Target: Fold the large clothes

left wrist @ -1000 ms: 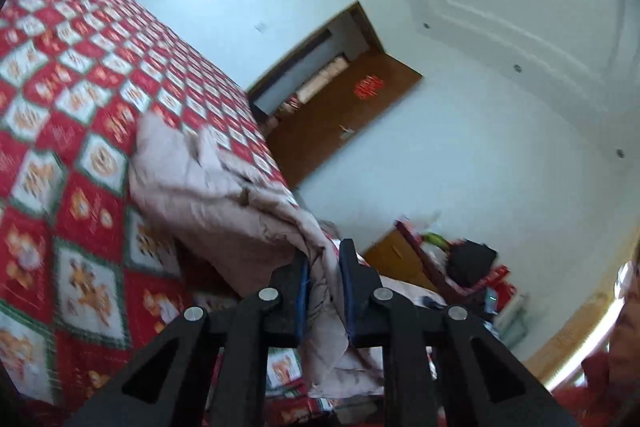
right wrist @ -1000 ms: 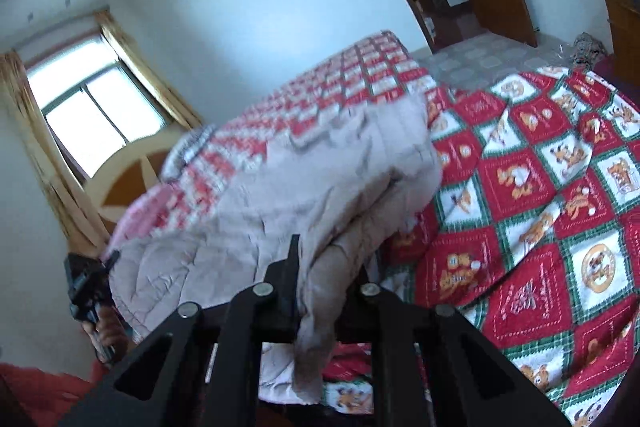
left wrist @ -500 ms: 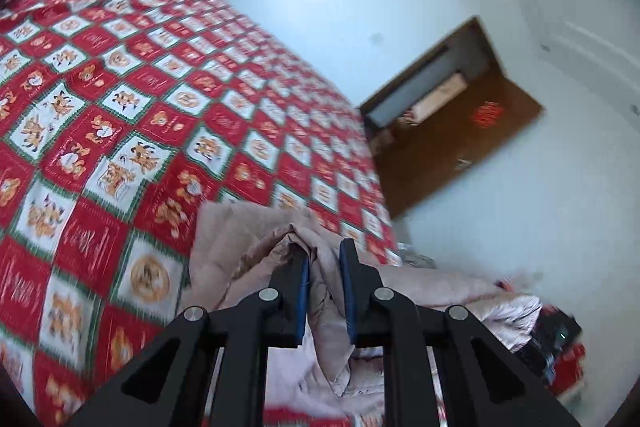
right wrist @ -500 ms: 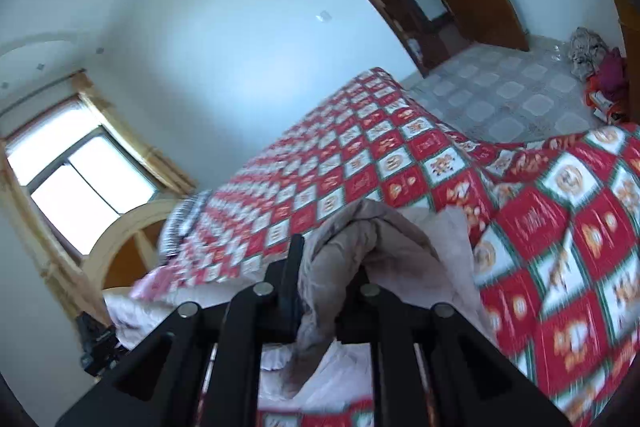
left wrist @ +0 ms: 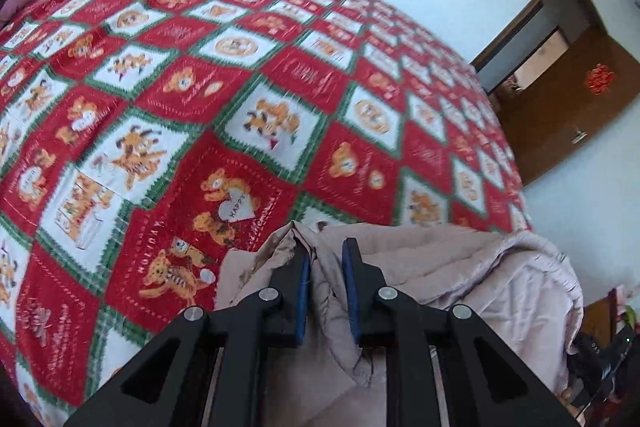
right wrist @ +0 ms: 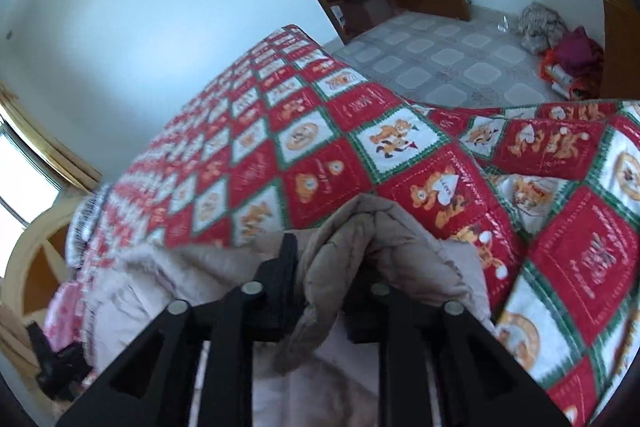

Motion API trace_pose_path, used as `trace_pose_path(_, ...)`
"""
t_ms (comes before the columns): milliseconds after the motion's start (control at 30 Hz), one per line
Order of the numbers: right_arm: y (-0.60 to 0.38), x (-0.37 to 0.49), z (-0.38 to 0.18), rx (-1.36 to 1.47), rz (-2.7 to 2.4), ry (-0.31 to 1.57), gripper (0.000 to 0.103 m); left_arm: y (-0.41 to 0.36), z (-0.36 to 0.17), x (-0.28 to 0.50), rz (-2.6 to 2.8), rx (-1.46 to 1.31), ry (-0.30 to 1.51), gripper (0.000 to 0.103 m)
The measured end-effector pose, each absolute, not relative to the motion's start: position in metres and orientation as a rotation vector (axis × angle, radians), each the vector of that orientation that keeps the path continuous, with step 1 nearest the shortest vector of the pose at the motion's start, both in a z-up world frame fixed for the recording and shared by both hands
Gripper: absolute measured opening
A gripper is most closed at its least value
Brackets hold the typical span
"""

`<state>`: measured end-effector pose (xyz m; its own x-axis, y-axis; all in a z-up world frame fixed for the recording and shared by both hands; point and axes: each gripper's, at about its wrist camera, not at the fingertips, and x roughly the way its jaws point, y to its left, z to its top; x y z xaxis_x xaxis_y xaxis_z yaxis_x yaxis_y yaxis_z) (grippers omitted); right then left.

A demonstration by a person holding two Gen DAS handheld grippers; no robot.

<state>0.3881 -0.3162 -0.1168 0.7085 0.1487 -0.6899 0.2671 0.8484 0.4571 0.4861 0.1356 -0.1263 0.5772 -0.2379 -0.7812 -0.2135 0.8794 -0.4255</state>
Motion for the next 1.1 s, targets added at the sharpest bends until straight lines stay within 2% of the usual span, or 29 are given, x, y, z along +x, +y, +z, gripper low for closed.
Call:
trace_pose_path(100,-0.308,0.397,-0.134,0.505,-0.058,0.801,0.032,0.137,-0.145,0.492,-0.027,-0.560,0.970,0.019)
trace_pose_path(300,-0.304,0.389,-0.145,0.480,-0.064,0.740,0.033,0.138,-0.159,0.490,-0.089,-0.596,0.925,0.020)
trace_pose_path(400,-0.302,0.389,-0.146,0.489,-0.061,0.752,0.034,0.154,-0.155,0.486,-0.141,-0.715,0.922,0.026)
trace_pose_path(433,-0.306,0.386,-0.143,0.506,-0.041,0.762,0.035,0.163,-0.148,0.481,-0.160,-0.759,0.913,0.031)
trace_pose_path(500,-0.312,0.382,-0.137,0.544,-0.003,0.770,0.043,0.179,-0.126,0.471,-0.158,-0.761,0.864,0.050)
trace_pose_path(533,-0.317,0.376,-0.129,0.573,0.014,0.760,0.046,0.186,-0.113,0.467,-0.130,-0.734,0.837,0.072)
trace_pose_path(567,-0.319,0.371,-0.123,0.593,0.022,0.744,0.053,0.197,-0.098,0.460,-0.093,-0.714,0.799,0.086)
trace_pose_path(667,-0.329,0.340,-0.083,0.593,-0.010,0.616,0.097,0.224,-0.057,0.438,-0.020,-0.698,0.696,0.088)
trace_pose_path(700,-0.328,0.326,-0.064,0.554,-0.032,0.551,0.100,0.226,-0.048,0.434,0.004,-0.677,0.691,0.088)
trace_pose_path(833,-0.296,0.297,-0.008,0.337,-0.082,0.426,0.097,0.191,-0.024,0.435,0.051,-0.442,0.718,0.088)
trace_pose_path(867,-0.283,0.297,0.000,0.286,-0.046,0.422,0.088,0.176,-0.024,0.439,0.040,-0.386,0.723,0.088)
trace_pose_path(900,-0.269,0.301,0.006,0.234,-0.019,0.438,0.075,0.146,-0.024,0.450,0.018,-0.307,0.723,0.088)
trace_pose_path(933,-0.252,0.308,0.008,0.178,-0.016,0.465,0.068,0.125,-0.022,0.443,-0.003,-0.255,0.716,0.088)
trace_pose_path(1000,-0.220,0.325,0.005,0.099,0.002,0.509,0.038,0.084,-0.022,0.434,-0.053,-0.179,0.710,0.088)
trace_pose_path(1067,-0.186,0.347,-0.009,0.063,0.044,0.568,0.028,0.041,-0.036,0.438,-0.107,-0.129,0.747,0.088)
trace_pose_path(1100,-0.174,0.357,-0.018,0.061,0.045,0.598,0.028,0.029,-0.045,0.446,-0.113,-0.121,0.771,0.088)
